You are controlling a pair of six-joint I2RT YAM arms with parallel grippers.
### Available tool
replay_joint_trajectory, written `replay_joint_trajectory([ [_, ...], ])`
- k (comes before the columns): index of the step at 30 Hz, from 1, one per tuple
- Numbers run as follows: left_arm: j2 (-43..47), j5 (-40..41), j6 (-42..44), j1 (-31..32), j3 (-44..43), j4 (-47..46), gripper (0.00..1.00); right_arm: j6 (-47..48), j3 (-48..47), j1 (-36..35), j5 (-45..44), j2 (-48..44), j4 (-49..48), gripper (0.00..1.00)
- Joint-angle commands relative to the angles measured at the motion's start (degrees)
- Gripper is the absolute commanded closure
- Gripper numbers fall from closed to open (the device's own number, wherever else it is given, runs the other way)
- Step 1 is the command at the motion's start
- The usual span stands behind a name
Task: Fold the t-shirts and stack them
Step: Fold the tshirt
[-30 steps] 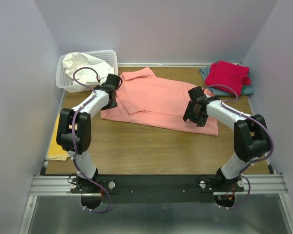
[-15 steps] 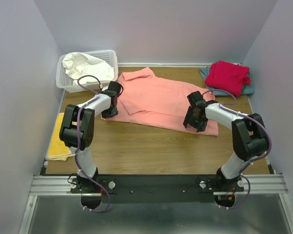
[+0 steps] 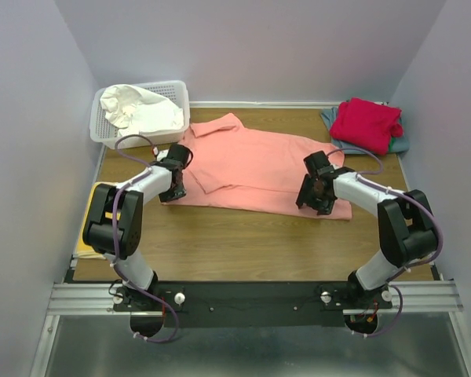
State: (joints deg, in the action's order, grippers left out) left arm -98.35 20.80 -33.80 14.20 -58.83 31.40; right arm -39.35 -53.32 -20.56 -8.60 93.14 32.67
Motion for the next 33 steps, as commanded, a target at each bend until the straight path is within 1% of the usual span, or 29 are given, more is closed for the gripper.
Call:
replay_joint_trajectory([
  [1, 2.4, -3.5, -2.2, -0.3, 8.0, 6.0, 0.53, 1.3, 5.4, -0.2, 2.2, 1.6, 8.4, 0.27],
  [2, 3.2, -3.5, -2.8, -0.1, 9.2, 6.4, 0.53, 1.5, 6.0, -0.3, 2.0, 1.3, 9.2, 0.27],
  [5, 7.0, -5.8, -4.5, 0.7, 7.0, 10.7, 0.53, 1.1, 7.1, -0.3, 1.7, 0.1, 11.1, 0.27],
  [9, 12.6, -9.0, -6.1, 1.1, 5.7, 15.8, 0.53, -0.5, 5.0, -0.4, 3.1, 0.0, 14.3, 0.27],
  [15, 20.3, -11.6, -12.2, 4.0, 9.0, 20.2, 0.53, -2.0, 5.0, -0.4, 5.0, -0.1, 15.8, 0.27],
  [19, 23.0, -9.5, -14.0, 6.8, 9.9, 21.7, 0.55, -2.9, 5.2, -0.4, 3.6, -3.0, 16.2, 0.28],
  [20, 23.3, -7.6, -14.2, 7.2, 8.5, 22.2, 0.56, -3.0, 4.2, -0.4, 1.9, -3.8, 16.6, 0.28],
  [23, 23.1, -6.0, -13.0, 9.1, 3.9, 22.6, 0.58, -2.4, 0.5, -0.4, -0.9, -7.2, 17.5, 0.29],
  [26, 23.1, -6.2, -11.5, 10.1, 0.7, 20.5, 0.60, -1.6, -3.5, -0.4, -3.2, -9.9, 18.0, 0.30],
  [27, 23.2, -6.7, -10.9, 10.1, 0.1, 18.4, 0.60, -1.4, -4.3, -0.4, -3.5, -10.2, 18.1, 0.30],
  [30, 23.4, -10.4, -8.7, 10.2, -0.7, 12.1, 0.60, -0.5, -7.6, -0.9, -5.0, -10.1, 18.0, 0.30],
  [33, 22.1, -12.8, -7.9, 10.8, -1.1, 8.3, 0.60, -0.4, -9.2, -1.2, -5.5, -9.2, 17.9, 0.30],
])
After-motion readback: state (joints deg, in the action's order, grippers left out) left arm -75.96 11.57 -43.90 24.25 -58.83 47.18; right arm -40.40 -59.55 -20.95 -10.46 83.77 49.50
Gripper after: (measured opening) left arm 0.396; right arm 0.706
